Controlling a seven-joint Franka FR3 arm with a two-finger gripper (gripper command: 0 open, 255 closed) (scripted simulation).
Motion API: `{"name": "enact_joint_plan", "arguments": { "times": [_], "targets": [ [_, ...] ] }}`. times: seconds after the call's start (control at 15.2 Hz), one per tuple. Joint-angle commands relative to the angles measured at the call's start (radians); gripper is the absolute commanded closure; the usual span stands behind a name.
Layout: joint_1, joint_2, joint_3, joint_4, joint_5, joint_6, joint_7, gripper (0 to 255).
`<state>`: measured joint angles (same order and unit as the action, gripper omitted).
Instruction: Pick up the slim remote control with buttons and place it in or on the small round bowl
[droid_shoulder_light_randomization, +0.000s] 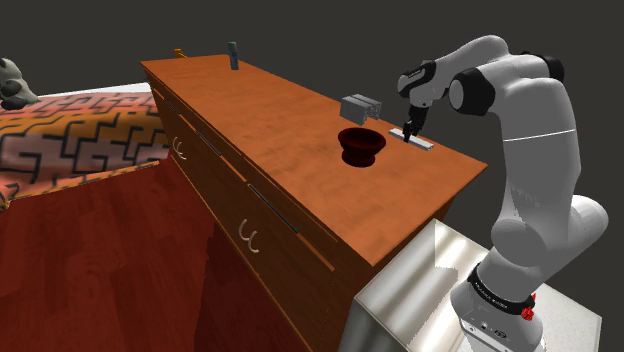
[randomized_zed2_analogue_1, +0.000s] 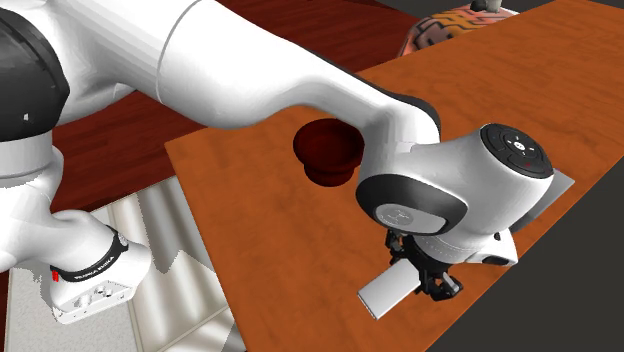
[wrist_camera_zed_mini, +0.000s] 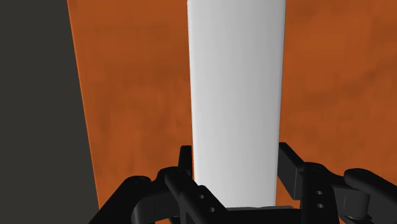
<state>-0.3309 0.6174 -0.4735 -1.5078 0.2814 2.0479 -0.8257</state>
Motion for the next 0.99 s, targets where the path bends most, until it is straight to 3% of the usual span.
{"name": "enact_joint_plan", "arguments": {
  "times": [0.0, 0.92],
  "targets": [
    [0.002, -0.010, -0.003, 0.005, -0.005, -0.014, 0.002, 255],
    [0.002, -0.067, -0.023, 0.109, -0.036, -0.169, 0.022, 255]
  ]
}}
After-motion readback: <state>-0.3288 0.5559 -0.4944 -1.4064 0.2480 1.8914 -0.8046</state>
